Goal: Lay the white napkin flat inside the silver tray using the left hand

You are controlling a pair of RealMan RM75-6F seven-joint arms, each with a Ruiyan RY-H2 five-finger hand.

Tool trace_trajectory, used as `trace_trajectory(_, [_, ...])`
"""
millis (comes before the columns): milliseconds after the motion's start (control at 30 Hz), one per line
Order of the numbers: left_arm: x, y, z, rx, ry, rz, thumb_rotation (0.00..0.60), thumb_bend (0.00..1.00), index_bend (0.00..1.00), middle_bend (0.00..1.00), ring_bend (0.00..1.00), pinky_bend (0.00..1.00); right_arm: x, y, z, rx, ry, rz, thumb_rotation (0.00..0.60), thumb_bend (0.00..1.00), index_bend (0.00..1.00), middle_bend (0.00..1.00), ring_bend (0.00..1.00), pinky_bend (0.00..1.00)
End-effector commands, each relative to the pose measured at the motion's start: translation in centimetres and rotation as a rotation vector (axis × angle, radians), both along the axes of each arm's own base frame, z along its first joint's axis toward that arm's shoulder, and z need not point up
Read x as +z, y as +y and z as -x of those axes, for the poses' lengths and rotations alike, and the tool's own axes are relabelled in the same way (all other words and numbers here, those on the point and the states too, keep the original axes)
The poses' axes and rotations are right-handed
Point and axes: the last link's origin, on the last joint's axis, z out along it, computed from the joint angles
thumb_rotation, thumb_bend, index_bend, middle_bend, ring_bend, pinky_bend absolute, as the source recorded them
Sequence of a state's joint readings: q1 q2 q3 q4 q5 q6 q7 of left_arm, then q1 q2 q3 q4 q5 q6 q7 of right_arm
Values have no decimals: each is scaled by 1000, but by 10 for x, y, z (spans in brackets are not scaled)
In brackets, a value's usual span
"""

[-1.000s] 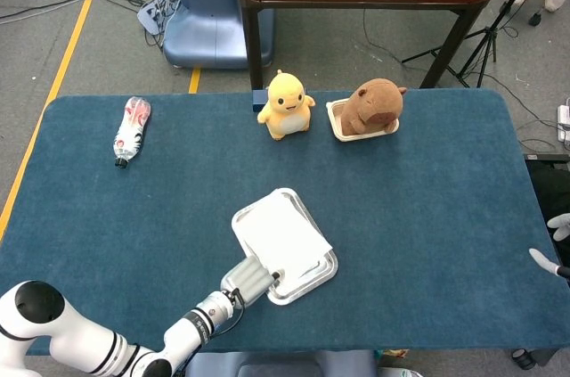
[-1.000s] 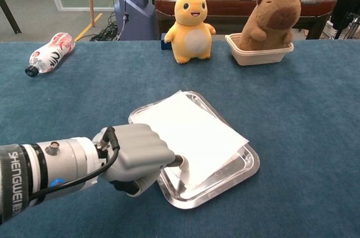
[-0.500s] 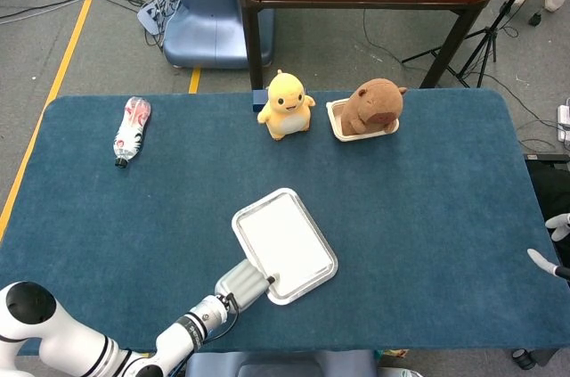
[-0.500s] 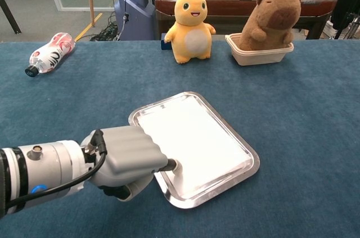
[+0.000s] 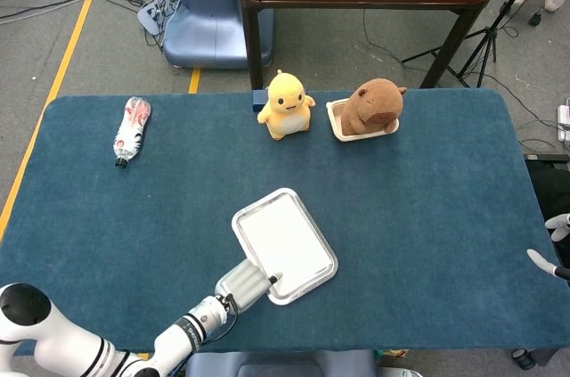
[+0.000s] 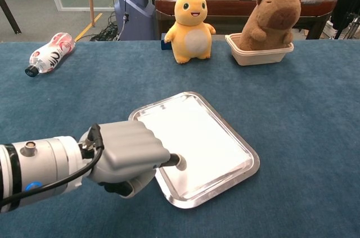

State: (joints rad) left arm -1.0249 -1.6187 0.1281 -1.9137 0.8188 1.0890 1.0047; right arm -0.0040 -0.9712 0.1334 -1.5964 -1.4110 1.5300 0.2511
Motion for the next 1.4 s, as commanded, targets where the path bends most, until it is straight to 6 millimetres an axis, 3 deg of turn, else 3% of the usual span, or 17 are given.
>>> trace_trajectory(33, [4, 1, 0, 3, -10, -10, 600, 1000, 170, 1000, 877, 923, 0, 0, 0, 1, 1, 1, 600, 12, 474, 580, 499, 698])
trace_trajectory(333, [30, 1, 7, -29, -61, -72, 600, 999, 144, 994, 843, 907, -2, 0, -1, 3, 3, -6, 600, 13, 474, 580, 499, 698])
trace_trajectory(533, [61, 5, 24, -3, -91, -168, 600, 831, 77, 865, 697, 845, -5, -1, -1, 1, 7, -14, 600, 12, 474, 580, 499, 698])
trace_trajectory(700, [82, 6, 41, 31, -119, -259, 600, 618, 78, 633, 570, 796, -9, -2, -1, -2, 15, -28, 600, 13, 474, 580, 499, 698])
trace_trajectory(767, [89, 5, 48, 45, -126, -292, 600, 540, 85, 469, 498, 774, -10, -2, -1, -3, 17, -33, 600, 12, 474, 580, 499, 698])
trace_trajectory(867, [99, 2, 65, 69, -134, -345, 600, 454, 92, 289, 408, 724, -12, -3, -1, -5, 21, -38, 600, 12, 474, 580, 499, 698])
trace_trajectory(967, [113, 1, 81, 57, -127, -435, 600, 428, 93, 199, 308, 614, -13, -3, -1, -7, 22, -40, 600, 12, 474, 580, 499, 698])
trace_trajectory(1133, [137, -9, 104, 82, -136, -578, 600, 427, 93, 186, 254, 546, -15, -4, 0, -9, 26, -46, 600, 13, 474, 580, 499, 698])
trace_trajectory(1267, [154, -20, 123, 118, -102, -648, 600, 426, 93, 185, 148, 318, -19, -5, 0, -11, 32, -61, 600, 13, 474, 580, 499, 698])
trace_trajectory(1400, [163, -33, 136, 132, -85, -692, 600, 427, 93, 198, 109, 236, -23, -6, -1, -12, 38, -73, 600, 13, 474, 580, 499, 698])
